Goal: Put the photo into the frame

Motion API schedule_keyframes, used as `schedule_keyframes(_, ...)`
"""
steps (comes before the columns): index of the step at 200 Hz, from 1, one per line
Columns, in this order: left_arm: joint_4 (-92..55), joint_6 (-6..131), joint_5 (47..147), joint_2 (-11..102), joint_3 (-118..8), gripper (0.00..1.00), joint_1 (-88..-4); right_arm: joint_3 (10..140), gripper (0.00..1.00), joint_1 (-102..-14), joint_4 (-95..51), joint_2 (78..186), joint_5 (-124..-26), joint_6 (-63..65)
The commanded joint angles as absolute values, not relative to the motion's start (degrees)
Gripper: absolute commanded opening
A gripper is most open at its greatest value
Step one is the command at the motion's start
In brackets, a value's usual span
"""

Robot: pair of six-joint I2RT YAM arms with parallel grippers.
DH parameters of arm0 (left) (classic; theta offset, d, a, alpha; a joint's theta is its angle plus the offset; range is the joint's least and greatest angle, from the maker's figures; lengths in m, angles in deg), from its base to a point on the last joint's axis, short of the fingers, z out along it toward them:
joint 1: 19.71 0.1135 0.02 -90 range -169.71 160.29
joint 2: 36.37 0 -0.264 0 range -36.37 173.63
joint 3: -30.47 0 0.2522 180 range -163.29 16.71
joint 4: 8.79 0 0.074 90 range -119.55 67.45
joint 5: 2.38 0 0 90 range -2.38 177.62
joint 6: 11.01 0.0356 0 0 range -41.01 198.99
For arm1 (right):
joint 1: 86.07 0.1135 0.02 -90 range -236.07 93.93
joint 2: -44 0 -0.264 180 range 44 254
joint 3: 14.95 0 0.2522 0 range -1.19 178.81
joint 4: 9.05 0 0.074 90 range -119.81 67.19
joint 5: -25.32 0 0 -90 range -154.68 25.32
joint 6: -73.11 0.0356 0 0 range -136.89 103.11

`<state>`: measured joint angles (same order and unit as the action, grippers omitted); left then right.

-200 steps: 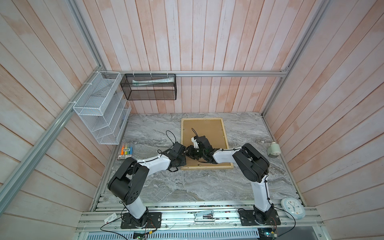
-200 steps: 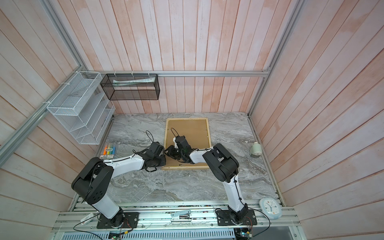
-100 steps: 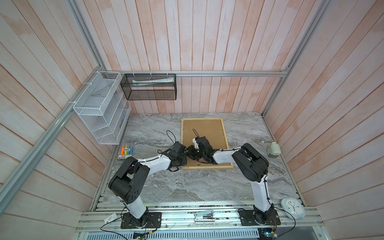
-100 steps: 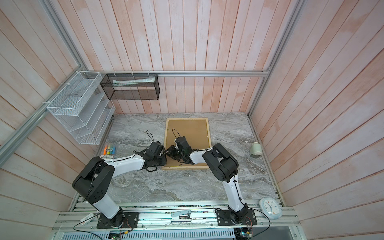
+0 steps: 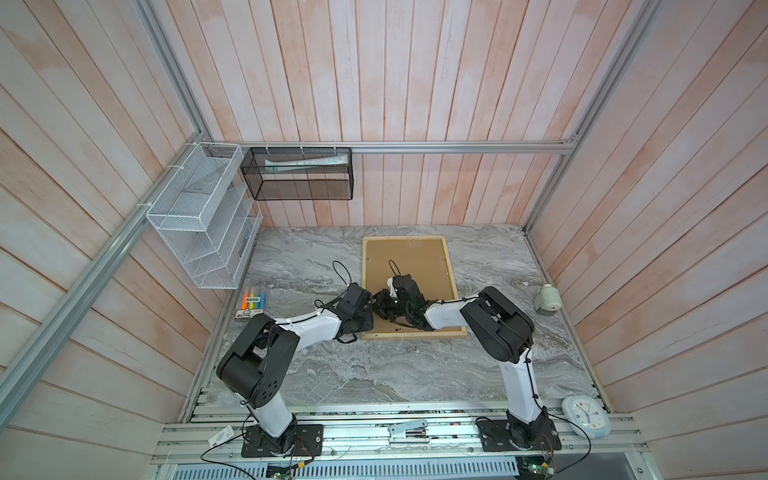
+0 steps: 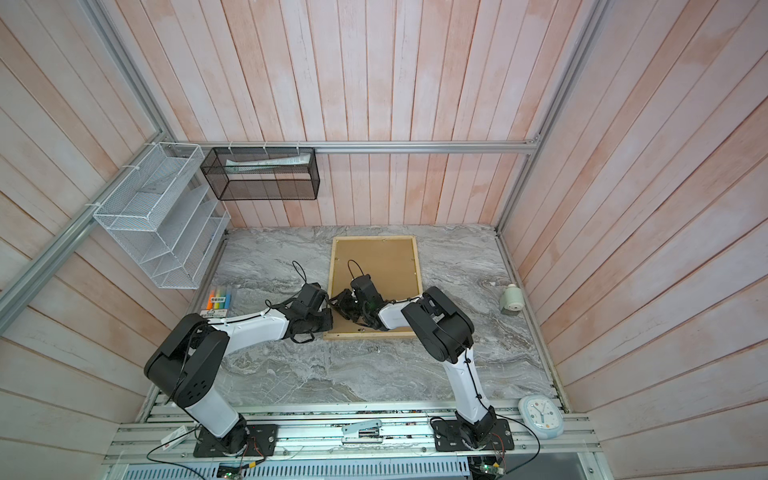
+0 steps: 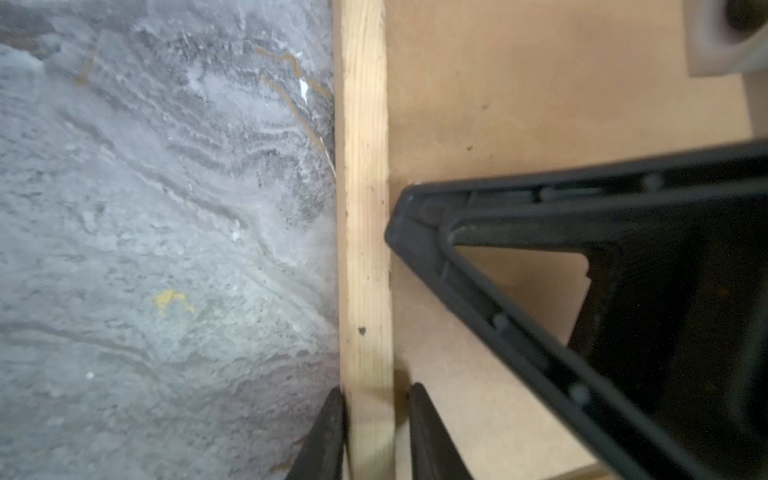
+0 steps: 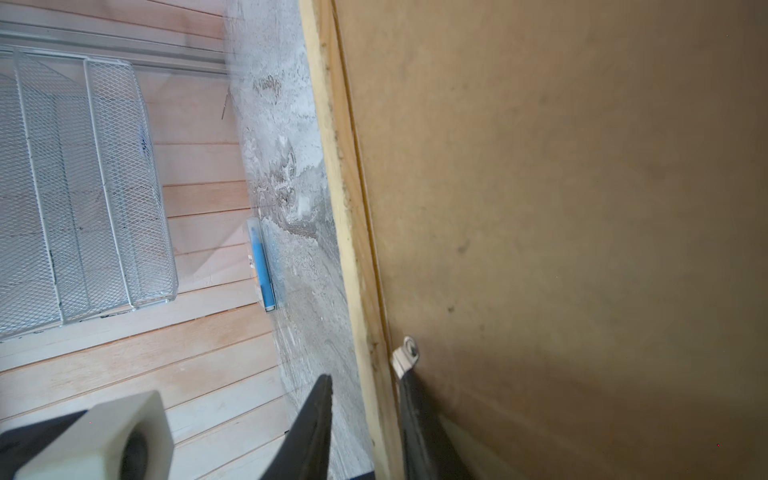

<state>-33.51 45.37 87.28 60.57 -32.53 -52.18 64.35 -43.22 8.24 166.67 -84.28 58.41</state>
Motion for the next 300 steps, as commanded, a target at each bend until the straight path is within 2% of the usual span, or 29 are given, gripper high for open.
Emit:
schedule_keyframes(1, -37.1, 46.3, 91.7, 64.1, -29.1, 0.27, -53.1, 63.0, 0.3, -43.1, 8.7, 170.2, -78.3, 61.7)
schedule_keyframes(93, -35.0, 45.1, 94.1, 64.7, -26.7, 0.26, -53.9, 65.2, 0.3, -42.6, 10.2, 174.1, -77.4, 68.2)
schedule_keyframes(156, -35.3, 44.5, 92.4, 64.5, -26.3, 0.26, -54.1, 64.0, 0.3, -42.6, 10.3, 172.3, -75.2, 66.0)
schedule_keyframes(228, -35.3, 44.2, 89.6, 64.7, -26.6, 0.26, -53.5, 58.7, 0.29, -44.1, 8.9, 159.8, -73.7, 47.2)
schedule_keyframes(300, -37.1, 45.2, 86.0, 63.8, -30.3, 0.32, -53.2, 52.9, 0.3, -58.0, -5.7, 145.7, -75.0, 26.9)
